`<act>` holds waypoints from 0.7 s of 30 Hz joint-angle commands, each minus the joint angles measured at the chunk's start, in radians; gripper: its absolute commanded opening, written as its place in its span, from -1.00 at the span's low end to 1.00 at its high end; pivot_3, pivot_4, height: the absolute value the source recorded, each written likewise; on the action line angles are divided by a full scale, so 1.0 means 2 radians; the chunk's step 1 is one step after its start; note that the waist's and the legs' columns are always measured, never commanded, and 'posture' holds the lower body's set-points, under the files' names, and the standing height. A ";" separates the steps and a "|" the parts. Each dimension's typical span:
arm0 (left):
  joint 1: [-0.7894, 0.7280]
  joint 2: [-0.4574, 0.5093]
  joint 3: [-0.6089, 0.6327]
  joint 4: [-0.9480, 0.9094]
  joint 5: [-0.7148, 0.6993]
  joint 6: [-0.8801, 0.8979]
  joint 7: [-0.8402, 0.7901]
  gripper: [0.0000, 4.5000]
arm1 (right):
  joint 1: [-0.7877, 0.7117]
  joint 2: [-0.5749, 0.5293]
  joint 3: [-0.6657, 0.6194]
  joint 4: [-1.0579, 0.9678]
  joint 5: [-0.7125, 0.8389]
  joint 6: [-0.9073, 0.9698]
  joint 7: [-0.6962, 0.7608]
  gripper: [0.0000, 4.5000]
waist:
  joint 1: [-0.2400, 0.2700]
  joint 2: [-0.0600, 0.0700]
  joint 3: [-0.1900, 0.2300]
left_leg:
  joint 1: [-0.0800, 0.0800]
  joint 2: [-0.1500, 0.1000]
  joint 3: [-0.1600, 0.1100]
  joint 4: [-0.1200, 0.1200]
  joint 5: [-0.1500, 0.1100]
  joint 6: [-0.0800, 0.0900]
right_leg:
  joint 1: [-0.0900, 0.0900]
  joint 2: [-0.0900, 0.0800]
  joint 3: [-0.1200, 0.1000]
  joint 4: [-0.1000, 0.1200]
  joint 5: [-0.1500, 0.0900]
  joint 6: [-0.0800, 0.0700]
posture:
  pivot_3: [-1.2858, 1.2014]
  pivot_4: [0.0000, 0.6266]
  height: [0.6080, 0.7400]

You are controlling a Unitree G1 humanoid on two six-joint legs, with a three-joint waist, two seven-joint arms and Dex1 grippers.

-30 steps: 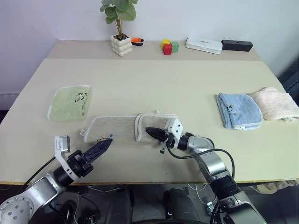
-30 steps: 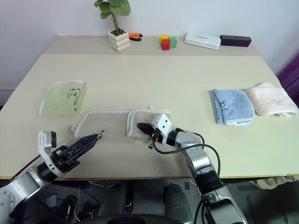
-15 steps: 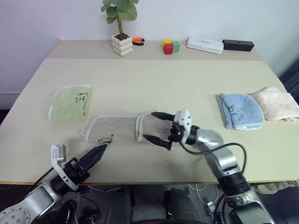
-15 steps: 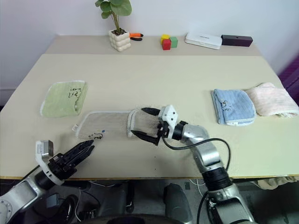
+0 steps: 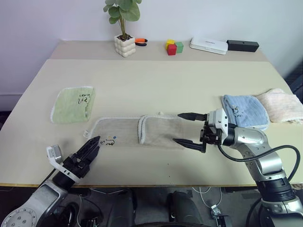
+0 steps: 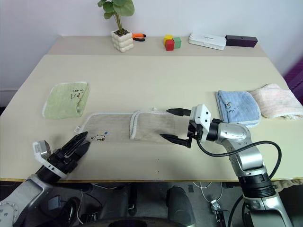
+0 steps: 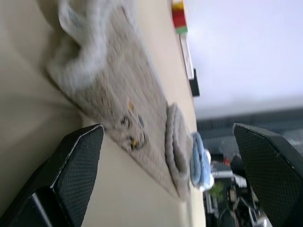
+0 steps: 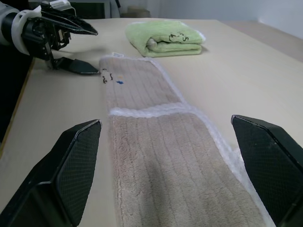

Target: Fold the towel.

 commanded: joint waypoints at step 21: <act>-0.027 0.005 0.019 0.118 -0.027 -0.009 0.049 -0.04 | -0.008 0.027 0.020 0.003 -0.029 -0.024 -0.024 1.00 | -0.001 0.005 -0.003 | 0.002 0.000 0.000 0.000 0.000 0.000 | -0.001 0.003 0.000 -0.001 0.000 0.000 | 0.03 -0.52 1.00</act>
